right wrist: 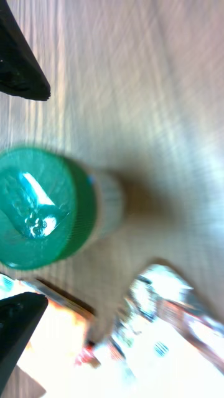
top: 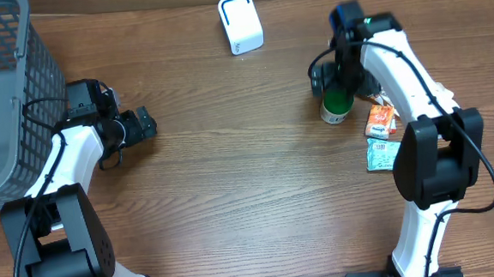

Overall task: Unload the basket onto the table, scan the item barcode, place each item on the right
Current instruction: 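Carry the jar right and lower it beside the snack bag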

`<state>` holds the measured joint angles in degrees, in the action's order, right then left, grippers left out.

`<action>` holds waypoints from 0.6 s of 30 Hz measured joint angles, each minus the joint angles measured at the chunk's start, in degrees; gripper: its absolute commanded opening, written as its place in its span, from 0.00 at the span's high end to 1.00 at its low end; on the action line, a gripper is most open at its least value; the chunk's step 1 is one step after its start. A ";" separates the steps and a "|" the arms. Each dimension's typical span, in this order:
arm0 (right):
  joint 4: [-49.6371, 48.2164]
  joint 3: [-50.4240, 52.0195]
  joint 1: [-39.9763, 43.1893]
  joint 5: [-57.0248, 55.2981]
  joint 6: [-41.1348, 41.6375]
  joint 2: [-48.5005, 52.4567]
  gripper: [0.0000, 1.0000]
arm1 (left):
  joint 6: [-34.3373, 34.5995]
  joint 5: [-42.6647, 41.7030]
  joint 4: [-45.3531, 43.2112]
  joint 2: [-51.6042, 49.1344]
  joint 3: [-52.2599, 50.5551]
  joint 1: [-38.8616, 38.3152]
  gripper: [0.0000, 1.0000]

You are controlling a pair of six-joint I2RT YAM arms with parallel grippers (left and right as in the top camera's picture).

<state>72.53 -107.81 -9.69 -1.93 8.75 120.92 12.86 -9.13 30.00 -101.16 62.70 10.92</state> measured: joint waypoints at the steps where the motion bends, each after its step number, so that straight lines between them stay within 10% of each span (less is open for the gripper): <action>1: -0.37 -2.01 -0.13 0.00 0.02 -0.02 0.00 | 0.02 0.00 0.00 0.00 0.00 0.00 0.00; 18: -3.15 -4.00 -1.27 1.14 -0.02 -0.11 0.00 | 0.02 0.00 0.00 0.00 0.00 0.00 0.00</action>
<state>69.38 -111.81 -10.96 -0.80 8.73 120.81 12.88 -9.13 30.00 -101.16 62.70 10.92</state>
